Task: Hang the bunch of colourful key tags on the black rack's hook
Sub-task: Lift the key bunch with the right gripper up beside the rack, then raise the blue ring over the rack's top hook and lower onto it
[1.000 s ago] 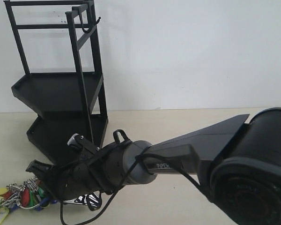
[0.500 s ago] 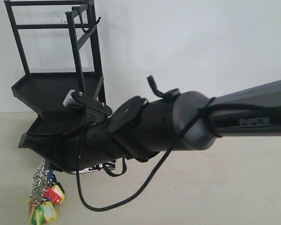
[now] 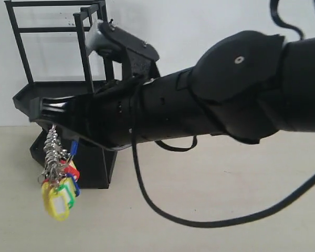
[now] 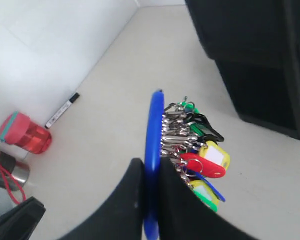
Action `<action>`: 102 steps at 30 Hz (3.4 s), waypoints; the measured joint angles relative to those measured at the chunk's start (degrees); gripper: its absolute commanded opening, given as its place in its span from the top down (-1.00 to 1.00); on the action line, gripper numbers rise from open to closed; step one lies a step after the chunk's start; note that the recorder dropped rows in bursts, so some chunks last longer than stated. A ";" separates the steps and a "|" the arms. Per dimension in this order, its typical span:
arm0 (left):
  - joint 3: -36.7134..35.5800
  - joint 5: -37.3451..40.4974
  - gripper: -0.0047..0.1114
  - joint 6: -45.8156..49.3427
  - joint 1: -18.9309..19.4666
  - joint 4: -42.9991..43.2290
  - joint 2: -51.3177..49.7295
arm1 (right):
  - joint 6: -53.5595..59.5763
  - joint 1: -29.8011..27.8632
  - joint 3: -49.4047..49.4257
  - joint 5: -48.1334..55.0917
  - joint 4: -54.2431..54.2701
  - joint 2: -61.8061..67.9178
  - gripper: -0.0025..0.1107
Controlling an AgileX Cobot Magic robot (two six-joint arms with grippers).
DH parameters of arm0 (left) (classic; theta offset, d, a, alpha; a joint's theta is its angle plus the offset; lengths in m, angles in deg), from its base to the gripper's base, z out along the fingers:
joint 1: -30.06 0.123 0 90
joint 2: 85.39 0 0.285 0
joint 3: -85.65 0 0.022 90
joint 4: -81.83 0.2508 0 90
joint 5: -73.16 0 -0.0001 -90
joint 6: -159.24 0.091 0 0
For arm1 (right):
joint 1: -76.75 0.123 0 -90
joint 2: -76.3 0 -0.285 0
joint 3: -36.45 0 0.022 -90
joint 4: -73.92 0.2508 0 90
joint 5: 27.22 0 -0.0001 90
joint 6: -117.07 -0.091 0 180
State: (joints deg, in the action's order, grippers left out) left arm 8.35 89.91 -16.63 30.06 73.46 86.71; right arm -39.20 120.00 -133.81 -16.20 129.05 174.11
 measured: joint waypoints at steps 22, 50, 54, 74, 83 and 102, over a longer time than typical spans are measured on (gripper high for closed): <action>0.00 0.00 0.84 0.00 0.00 0.00 0.00 | -0.56 -13.00 0.96 15.32 -11.61 -3.51 0.96; 0.00 0.00 0.84 0.00 0.00 0.00 0.00 | -6.46 -11.81 0.09 9.40 -27.34 -5.15 0.96; 0.00 0.00 0.84 0.00 0.00 0.00 0.00 | -5.80 -10.88 -0.46 2.24 -27.48 -4.89 0.96; 0.00 0.00 0.84 0.00 0.00 0.00 0.00 | 0.72 -10.77 -13.28 -9.14 -27.48 7.80 0.96; 0.00 0.00 0.84 0.00 0.00 0.00 0.00 | 1.80 -10.77 -13.53 -19.39 -27.48 11.00 0.96; 0.00 0.00 0.84 0.00 0.00 0.00 0.00 | 2.70 -9.28 -15.24 -26.80 -27.48 12.77 0.96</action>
State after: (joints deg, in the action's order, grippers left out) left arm 8.35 89.91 -16.63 30.06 73.46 86.71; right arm -36.50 110.72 -149.05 -43.00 101.58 186.88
